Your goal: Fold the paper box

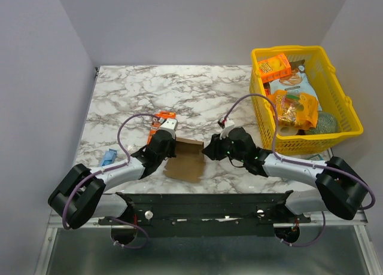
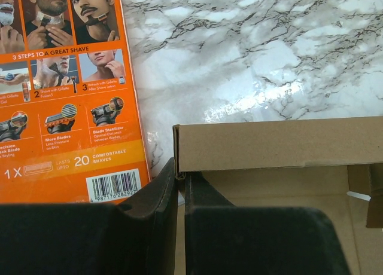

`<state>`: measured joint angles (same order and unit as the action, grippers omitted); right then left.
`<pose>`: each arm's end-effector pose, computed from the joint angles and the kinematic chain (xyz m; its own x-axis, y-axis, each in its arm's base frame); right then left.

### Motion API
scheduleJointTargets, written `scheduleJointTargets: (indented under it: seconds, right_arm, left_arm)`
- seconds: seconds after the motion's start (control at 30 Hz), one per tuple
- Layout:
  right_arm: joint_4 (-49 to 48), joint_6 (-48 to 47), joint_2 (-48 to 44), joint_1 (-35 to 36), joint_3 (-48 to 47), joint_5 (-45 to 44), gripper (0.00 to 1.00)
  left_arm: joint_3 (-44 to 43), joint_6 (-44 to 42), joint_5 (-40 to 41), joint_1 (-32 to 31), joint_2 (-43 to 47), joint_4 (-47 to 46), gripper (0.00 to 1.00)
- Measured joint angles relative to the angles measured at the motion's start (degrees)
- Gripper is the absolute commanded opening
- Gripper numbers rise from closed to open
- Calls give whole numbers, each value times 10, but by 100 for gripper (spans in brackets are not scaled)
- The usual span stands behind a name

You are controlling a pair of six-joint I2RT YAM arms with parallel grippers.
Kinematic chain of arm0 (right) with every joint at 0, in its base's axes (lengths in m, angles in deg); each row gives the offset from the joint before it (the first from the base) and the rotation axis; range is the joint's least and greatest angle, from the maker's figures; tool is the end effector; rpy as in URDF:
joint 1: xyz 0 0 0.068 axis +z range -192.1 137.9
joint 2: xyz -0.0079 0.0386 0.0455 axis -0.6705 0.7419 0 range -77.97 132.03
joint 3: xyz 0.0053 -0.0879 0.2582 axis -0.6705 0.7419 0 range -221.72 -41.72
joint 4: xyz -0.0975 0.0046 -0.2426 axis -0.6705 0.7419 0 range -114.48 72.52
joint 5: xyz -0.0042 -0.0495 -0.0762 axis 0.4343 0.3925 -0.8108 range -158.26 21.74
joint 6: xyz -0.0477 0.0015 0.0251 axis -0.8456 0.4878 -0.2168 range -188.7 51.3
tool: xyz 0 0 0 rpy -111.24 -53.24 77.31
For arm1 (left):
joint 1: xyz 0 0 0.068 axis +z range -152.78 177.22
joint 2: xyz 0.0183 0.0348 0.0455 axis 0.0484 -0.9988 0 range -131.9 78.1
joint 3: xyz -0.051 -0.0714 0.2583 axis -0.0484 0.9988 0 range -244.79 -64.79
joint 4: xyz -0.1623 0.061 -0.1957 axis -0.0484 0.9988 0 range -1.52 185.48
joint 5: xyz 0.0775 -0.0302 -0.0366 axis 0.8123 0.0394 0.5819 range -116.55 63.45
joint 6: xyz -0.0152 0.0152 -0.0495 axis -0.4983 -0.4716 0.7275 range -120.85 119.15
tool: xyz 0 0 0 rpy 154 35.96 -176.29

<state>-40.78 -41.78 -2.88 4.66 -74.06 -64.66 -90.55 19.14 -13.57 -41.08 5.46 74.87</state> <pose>0.1839 0.1990 0.1976 -0.6187 0.0015 -0.7856 -0.5446 0.7199 0.4303 0.1958 -0.1446 0.1680 -0.5607 0.0185 -0.8278 0.2820 0.9442 -0.1700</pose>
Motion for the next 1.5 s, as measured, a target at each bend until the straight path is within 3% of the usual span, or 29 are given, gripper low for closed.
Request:
scheduleJointTargets:
  seconds: [0.43, 1.13, 1.5]
  right_arm:
    - [-51, -18, 67, 5, -3, -5, 41]
    - [-72, -25, 138, 28, -42, -130, 42]
    - [-72, -19, 164, 28, -67, -185, 30]
  left_arm:
    - [0, 0, -3, 0, 0, 0, 0]
    - [1, 0, -4, 3, -1, -4, 0]
    - [1, 0, -6, 4, -1, -10, 0]
